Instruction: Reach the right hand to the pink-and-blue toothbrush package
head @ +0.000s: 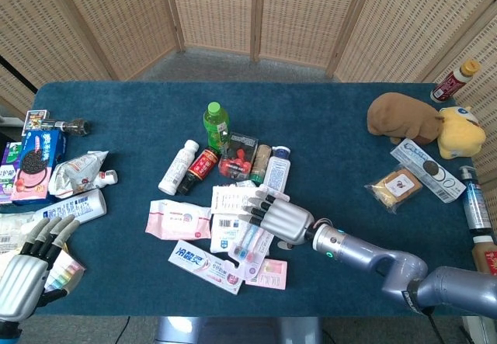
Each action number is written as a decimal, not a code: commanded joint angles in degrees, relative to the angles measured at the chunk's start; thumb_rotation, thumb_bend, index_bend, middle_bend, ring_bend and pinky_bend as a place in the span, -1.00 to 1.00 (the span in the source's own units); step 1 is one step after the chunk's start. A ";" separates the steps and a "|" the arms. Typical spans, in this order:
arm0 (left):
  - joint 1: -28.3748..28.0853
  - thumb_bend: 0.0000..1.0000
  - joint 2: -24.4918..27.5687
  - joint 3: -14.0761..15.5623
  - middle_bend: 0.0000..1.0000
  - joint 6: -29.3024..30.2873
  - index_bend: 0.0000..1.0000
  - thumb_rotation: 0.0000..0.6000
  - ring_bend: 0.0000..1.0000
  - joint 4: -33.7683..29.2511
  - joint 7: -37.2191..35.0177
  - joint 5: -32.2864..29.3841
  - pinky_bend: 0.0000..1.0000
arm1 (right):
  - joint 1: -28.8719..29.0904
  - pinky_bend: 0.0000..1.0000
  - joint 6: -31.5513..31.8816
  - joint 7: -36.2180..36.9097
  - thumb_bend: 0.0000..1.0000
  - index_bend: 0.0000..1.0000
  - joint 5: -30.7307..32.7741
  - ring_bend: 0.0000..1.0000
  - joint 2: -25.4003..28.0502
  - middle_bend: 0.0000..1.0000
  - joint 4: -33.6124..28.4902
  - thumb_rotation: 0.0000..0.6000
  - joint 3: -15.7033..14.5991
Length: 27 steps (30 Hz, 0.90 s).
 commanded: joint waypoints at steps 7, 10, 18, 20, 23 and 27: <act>-0.01 -0.27 0.25 0.09 -1.00 0.38 -1.00 1.00 -1.00 0.62 -1.79 0.09 -1.00 | 0.12 0.03 4.18 3.35 -0.53 0.30 -0.53 0.35 -0.38 0.89 0.84 1.00 -1.50; -0.25 -0.27 0.20 0.07 -1.00 -0.08 -1.00 1.00 -1.00 0.65 -1.89 0.00 -1.00 | -0.98 0.30 6.85 4.23 -0.53 0.46 -0.86 0.68 1.42 1.00 0.11 1.00 -2.10; -0.92 -0.26 -0.77 -0.11 -1.00 -1.13 -1.00 1.00 -1.00 1.05 -1.85 0.05 -1.00 | -5.41 0.32 14.73 5.53 -0.54 0.46 0.82 0.70 6.55 1.00 -3.08 1.00 -2.25; -0.90 -0.26 -1.01 -0.04 -1.00 -1.19 -1.00 1.00 -1.00 1.06 -1.53 0.17 -1.00 | -6.65 0.32 16.70 6.17 -0.55 0.46 1.69 0.70 8.06 1.00 -4.12 1.00 -1.97; -0.70 -0.26 -1.44 0.19 -1.00 -1.14 -1.00 1.00 -1.00 1.20 -0.90 0.44 -1.00 | -9.11 0.32 20.26 7.11 -0.55 0.46 4.26 0.70 10.72 1.00 -6.05 1.00 -0.98; -0.53 -0.27 -1.84 0.63 -1.00 -1.20 -1.00 1.00 -1.00 1.96 -1.64 0.44 -1.00 | -12.21 0.32 24.81 7.92 -0.56 0.46 8.85 0.70 13.30 1.00 -8.15 1.00 1.20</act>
